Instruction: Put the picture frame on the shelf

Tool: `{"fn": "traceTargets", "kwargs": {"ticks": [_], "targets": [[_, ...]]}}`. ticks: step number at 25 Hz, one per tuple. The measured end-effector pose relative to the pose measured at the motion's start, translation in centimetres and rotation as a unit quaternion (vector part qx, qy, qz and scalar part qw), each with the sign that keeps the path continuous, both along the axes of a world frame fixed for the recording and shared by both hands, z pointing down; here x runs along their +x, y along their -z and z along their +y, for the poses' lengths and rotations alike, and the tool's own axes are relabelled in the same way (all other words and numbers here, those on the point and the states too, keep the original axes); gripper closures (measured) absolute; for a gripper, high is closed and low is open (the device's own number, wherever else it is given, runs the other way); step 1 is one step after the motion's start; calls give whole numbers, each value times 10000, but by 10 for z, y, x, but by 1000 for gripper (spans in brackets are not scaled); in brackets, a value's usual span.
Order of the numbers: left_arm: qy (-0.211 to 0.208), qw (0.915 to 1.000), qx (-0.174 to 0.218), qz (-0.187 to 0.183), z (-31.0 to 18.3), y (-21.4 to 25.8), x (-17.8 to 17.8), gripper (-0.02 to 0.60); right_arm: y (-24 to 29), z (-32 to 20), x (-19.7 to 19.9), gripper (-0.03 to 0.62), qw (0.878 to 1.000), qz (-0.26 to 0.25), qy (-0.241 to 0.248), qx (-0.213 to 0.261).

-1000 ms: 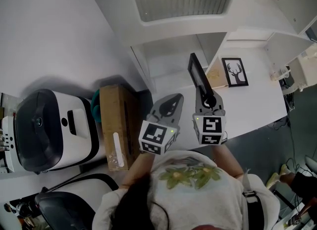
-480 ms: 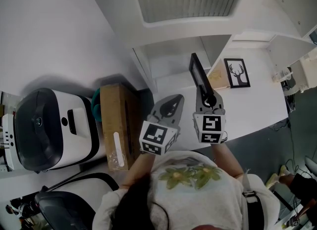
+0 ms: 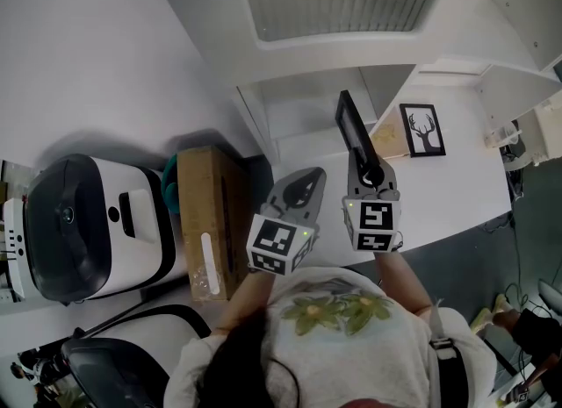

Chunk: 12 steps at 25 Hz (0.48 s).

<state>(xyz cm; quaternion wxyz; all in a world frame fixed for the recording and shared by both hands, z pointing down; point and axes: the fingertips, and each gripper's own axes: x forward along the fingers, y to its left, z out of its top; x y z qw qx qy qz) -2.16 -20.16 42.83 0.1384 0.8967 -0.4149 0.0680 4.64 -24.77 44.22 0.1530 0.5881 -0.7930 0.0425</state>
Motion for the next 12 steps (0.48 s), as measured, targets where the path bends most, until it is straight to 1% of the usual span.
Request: {"fn": "traceTargets", "kwargs": {"ticks": [12], "targets": [[21,10000,-46,-13,-4,-3,-2,551,-4,-10,-2,553,10000,-9,37,-16]]}}
